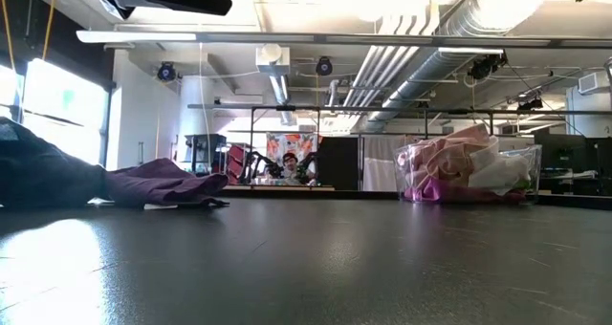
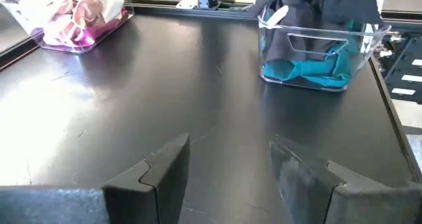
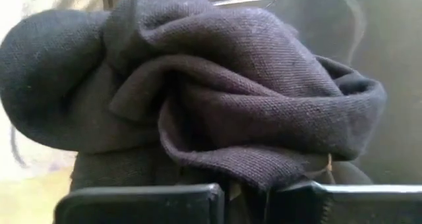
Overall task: Sort towels by color in basket
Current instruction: Put the black towel into the bottom transparent bin
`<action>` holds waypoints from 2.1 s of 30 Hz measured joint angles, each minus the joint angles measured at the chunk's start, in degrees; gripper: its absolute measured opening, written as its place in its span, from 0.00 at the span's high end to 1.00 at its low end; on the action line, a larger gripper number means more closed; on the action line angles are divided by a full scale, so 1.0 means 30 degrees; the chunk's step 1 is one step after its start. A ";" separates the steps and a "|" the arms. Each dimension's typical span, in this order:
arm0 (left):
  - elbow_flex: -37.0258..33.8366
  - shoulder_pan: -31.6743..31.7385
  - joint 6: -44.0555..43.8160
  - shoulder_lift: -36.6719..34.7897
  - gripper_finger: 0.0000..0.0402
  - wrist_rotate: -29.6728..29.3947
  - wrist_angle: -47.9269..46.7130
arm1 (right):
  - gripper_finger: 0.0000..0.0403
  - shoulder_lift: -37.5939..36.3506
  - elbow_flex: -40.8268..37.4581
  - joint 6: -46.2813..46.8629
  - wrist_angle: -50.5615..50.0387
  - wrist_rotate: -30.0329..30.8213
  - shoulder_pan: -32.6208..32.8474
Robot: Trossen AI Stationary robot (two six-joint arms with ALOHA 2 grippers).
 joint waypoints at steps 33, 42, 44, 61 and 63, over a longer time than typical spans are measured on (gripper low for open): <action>0.0007 0.0102 0.0000 0.0000 0.51 0.0007 0.0007 | 0.63 -0.0094 -0.0380 -0.0591 -0.0290 -0.3786 -0.1620; 0.0015 0.0102 0.0000 0.0000 0.51 0.0007 0.0007 | 0.70 -0.0101 -0.0103 0.5327 -0.6422 -0.1321 -0.0633; 0.0015 0.0102 -0.0015 0.0000 0.51 0.0007 0.0007 | 0.73 -0.0101 -0.1193 0.5451 -0.5636 -0.2238 -0.0723; 0.0015 0.0355 -0.0051 0.0000 0.51 0.0004 0.0004 | 0.81 -0.0096 -0.7901 0.5105 0.3653 -0.5135 -0.0721; 0.0015 0.0357 -0.0046 0.0000 0.51 0.0007 0.0000 | 0.81 -0.0159 -0.7115 0.5100 0.2703 -0.3910 -0.0713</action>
